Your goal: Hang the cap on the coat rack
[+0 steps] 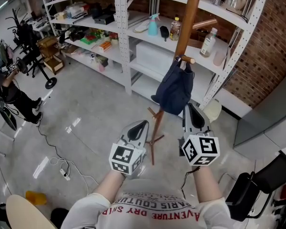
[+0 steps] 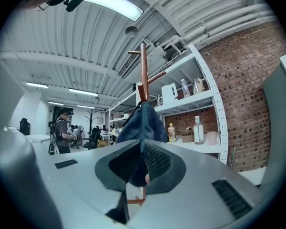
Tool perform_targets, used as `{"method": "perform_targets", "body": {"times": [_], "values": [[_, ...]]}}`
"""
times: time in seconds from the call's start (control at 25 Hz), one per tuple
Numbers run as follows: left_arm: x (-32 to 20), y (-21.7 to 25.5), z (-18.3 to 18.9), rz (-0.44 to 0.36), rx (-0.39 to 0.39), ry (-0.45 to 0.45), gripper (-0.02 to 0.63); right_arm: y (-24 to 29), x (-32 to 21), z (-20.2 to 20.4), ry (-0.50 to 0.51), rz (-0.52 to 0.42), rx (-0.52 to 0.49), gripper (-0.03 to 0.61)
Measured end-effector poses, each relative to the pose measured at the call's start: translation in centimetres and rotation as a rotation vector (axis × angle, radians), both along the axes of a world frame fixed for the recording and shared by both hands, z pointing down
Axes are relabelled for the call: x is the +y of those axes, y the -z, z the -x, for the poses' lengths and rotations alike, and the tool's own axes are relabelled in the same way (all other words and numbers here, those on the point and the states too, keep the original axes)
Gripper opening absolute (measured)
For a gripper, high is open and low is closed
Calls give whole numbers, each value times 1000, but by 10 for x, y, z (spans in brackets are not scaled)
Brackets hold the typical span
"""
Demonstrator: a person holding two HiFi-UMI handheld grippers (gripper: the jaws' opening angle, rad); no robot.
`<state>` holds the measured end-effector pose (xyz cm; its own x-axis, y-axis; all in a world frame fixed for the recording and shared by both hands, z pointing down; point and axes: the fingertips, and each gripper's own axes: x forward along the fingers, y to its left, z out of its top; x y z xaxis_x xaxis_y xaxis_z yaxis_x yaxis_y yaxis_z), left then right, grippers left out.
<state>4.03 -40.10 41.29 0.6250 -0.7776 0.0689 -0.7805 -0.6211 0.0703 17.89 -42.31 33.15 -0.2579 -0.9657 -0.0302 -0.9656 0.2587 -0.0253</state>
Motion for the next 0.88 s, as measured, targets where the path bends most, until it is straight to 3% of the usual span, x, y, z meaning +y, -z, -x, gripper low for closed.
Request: {"method": "perform_targets", "body": {"times": [0.32, 0.88], "values": [[8, 10, -9, -28, -18, -18, 5, -68, 29, 14, 61, 153, -38, 14], [29, 15, -18, -33, -11, -46, 5, -77, 57, 11, 42, 128, -16, 14]]}}
